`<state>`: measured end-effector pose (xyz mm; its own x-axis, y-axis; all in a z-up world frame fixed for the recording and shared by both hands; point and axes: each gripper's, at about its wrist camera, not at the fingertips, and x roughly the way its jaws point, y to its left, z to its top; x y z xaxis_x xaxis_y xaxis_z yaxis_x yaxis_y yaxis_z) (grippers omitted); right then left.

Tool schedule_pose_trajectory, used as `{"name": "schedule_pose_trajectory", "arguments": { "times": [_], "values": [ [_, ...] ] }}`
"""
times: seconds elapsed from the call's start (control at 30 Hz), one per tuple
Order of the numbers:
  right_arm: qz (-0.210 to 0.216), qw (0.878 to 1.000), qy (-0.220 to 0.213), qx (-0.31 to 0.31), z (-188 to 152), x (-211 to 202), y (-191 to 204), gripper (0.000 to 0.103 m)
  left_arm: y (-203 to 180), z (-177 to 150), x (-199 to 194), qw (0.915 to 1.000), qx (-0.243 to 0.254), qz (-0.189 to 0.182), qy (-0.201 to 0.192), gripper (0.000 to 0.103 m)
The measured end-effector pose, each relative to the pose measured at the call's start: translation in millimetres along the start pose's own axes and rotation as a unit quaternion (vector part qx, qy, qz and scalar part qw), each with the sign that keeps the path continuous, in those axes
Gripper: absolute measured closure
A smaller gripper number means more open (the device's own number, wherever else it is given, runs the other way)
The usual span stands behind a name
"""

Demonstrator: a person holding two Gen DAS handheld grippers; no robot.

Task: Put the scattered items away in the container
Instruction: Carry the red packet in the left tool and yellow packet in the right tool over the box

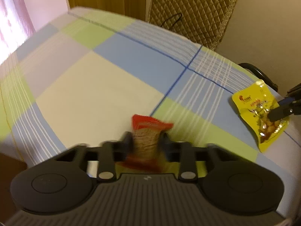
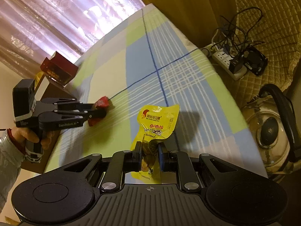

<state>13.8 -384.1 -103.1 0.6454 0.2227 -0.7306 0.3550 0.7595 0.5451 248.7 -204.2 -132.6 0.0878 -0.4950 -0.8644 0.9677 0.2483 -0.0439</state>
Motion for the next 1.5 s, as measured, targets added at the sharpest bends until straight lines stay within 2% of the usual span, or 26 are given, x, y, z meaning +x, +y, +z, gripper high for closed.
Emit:
{"name": "schedule_pose_trajectory", "arguments": {
  "times": [0.13, 0.37, 0.6, 0.77, 0.9, 1.07, 1.17, 1.33, 1.5],
  "values": [
    [0.015, 1.000, 0.005, -0.013, 2, 5, 8, 0.084, -8, -8, -8, 0.9996, -0.001, 0.026, 0.010, 0.080],
    [0.056, 0.997, 0.027, -0.050, 5, 18, 27, 0.084, -15, -28, -43, 0.9968, -0.035, 0.071, 0.011, 0.080],
    [0.126, 0.986, 0.058, -0.088, 11, 33, 55, 0.084, -28, -55, -102, 0.9876, -0.092, 0.125, -0.018, 0.080],
    [0.181, 0.973, 0.084, -0.115, 17, 43, 83, 0.084, -43, -87, -154, 0.9722, -0.159, 0.166, -0.045, 0.080],
    [0.218, 0.962, 0.104, -0.123, 19, 52, 107, 0.084, -51, -117, -196, 0.9540, -0.214, 0.201, -0.062, 0.080],
    [0.248, 0.953, 0.120, -0.126, 19, 63, 140, 0.084, -50, -150, -240, 0.9339, -0.261, 0.231, -0.079, 0.080],
    [0.259, 0.951, 0.120, -0.116, 21, 71, 158, 0.084, -41, -163, -258, 0.9271, -0.275, 0.239, -0.087, 0.080],
    [0.277, 0.950, 0.108, -0.096, 37, 85, 196, 0.084, -11, -176, -286, 0.9249, -0.277, 0.237, -0.108, 0.080],
    [0.290, 0.949, 0.077, -0.096, 65, 99, 241, 0.084, 36, -178, -309, 0.9298, -0.252, 0.241, -0.117, 0.080]
  ]
}}
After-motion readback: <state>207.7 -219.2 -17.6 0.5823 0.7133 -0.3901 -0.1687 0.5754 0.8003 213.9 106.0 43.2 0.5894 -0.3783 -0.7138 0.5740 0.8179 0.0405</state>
